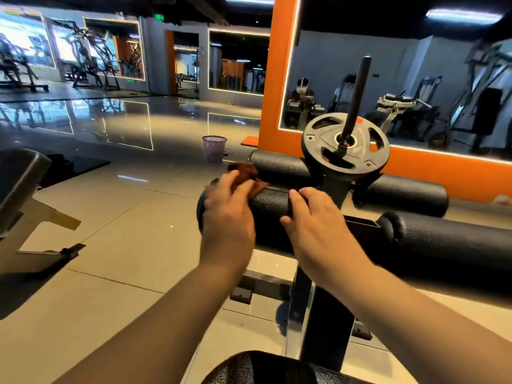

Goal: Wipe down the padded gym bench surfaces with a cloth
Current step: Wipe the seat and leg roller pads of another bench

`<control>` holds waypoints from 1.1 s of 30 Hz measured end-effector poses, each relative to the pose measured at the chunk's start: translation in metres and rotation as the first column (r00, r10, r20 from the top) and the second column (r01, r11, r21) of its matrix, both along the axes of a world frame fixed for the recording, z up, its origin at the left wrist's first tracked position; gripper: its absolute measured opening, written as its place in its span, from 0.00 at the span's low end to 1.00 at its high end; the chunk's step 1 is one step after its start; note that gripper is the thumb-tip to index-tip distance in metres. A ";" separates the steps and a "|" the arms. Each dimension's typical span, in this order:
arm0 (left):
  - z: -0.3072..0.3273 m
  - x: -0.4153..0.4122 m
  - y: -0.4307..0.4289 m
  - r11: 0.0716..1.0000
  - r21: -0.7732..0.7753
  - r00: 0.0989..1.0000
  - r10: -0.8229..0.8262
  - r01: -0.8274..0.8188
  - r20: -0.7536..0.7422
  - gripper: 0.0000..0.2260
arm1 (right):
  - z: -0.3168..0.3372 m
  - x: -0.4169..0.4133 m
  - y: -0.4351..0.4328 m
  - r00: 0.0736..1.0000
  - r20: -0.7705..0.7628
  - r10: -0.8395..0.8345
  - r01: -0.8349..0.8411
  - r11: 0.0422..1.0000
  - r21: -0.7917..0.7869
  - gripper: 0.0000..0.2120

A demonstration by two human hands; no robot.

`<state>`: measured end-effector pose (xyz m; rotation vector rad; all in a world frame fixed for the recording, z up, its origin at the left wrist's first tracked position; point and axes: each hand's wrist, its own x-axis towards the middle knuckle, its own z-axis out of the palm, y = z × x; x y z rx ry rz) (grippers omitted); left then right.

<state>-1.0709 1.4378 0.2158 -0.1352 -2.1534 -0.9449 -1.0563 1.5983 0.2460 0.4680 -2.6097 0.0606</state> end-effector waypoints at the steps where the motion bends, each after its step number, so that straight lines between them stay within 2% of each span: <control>1: 0.001 -0.002 -0.003 0.996 0.080 1.000 0.025 -0.025 -0.003 0.18 | -0.006 0.001 -0.001 1.000 -0.001 0.004 -0.004 1.000 0.022 0.29; 3: 0.005 -0.001 0.007 0.989 0.147 0.999 -0.021 0.016 0.027 0.17 | -0.004 -0.009 0.000 0.999 0.049 -0.003 0.003 1.000 -0.001 0.31; 4: 0.006 0.002 0.017 0.991 0.122 0.997 -0.069 0.063 0.044 0.17 | 0.005 -0.015 -0.001 0.994 0.107 -0.015 0.020 0.999 -0.049 0.29; 6: 0.005 0.009 0.034 0.987 0.005 0.986 -0.158 0.158 0.057 0.17 | 0.026 -0.026 -0.005 0.977 0.203 -0.060 0.072 0.996 -0.057 0.20; 7: 0.004 0.011 0.036 0.983 -0.057 0.983 -0.172 0.176 0.060 0.17 | 0.033 -0.030 -0.007 0.978 0.197 -0.068 0.079 0.996 -0.044 0.16; 9: 0.005 0.005 0.024 0.988 -0.100 0.992 -0.115 0.120 0.048 0.17 | 0.034 -0.030 -0.014 0.991 0.063 -0.119 0.118 0.993 0.027 0.15; 12: 0.012 -0.012 -0.001 0.997 0.068 0.998 0.032 -0.035 0.045 0.18 | 0.008 -0.014 -0.024 0.994 -0.052 -0.093 0.092 0.996 -0.013 0.22; 14: 0.013 -0.015 -0.001 0.994 0.104 0.997 0.037 -0.043 0.061 0.16 | -0.003 -0.013 -0.023 0.997 -0.053 -0.049 0.047 0.998 -0.035 0.28; 15: 0.012 -0.013 0.004 0.996 0.086 0.997 0.025 -0.031 0.072 0.16 | -0.001 -0.018 -0.020 0.997 -0.072 -0.028 0.025 0.999 -0.041 0.27; 18: 0.006 -0.001 0.020 0.997 -0.037 0.995 -0.068 0.071 0.068 0.15 | 0.014 -0.034 -0.019 1.000 -0.008 -0.010 0.010 0.999 -0.031 0.15; 19: 0.003 0.004 0.020 0.992 -0.079 0.993 -0.090 0.095 0.071 0.16 | 0.020 -0.038 -0.020 1.000 0.029 -0.002 0.002 1.000 -0.019 0.14; 21: 0.002 0.004 0.009 0.989 -0.122 0.995 -0.080 0.088 0.067 0.17 | 0.024 -0.036 -0.023 0.999 0.012 -0.048 0.049 0.997 -0.054 0.16; 22: 0.003 0.000 0.002 0.992 -0.108 0.996 -0.052 0.059 0.068 0.17 | 0.020 -0.028 -0.024 0.994 -0.029 -0.108 0.104 0.990 -0.098 0.18; 24: 0.008 -0.008 -0.008 1.000 -0.014 0.996 0.019 -0.017 0.090 0.17 | 0.003 -0.010 -0.028 0.982 -0.079 -0.173 0.167 0.983 -0.077 0.23; 26: 0.013 -0.009 -0.002 0.996 0.060 0.994 0.053 -0.059 0.091 0.19 | -0.012 0.000 -0.028 0.990 -0.053 -0.129 0.127 0.991 -0.030 0.28; 29: 0.011 0.004 0.025 0.998 -0.026 0.995 -0.052 0.055 0.087 0.18 | -0.003 -0.020 -0.021 0.999 -0.027 -0.044 0.042 0.997 -0.058 0.28; 31: 0.007 0.009 0.026 0.984 -0.083 0.986 -0.149 0.155 0.077 0.17 | 0.007 -0.035 -0.017 1.000 0.022 0.019 -0.017 0.995 -0.099 0.23; 33: 0.009 -0.001 0.006 0.981 -0.157 0.994 -0.109 0.112 0.028 0.18 | 0.018 -0.046 -0.013 0.995 0.079 0.065 -0.044 0.969 -0.243 0.18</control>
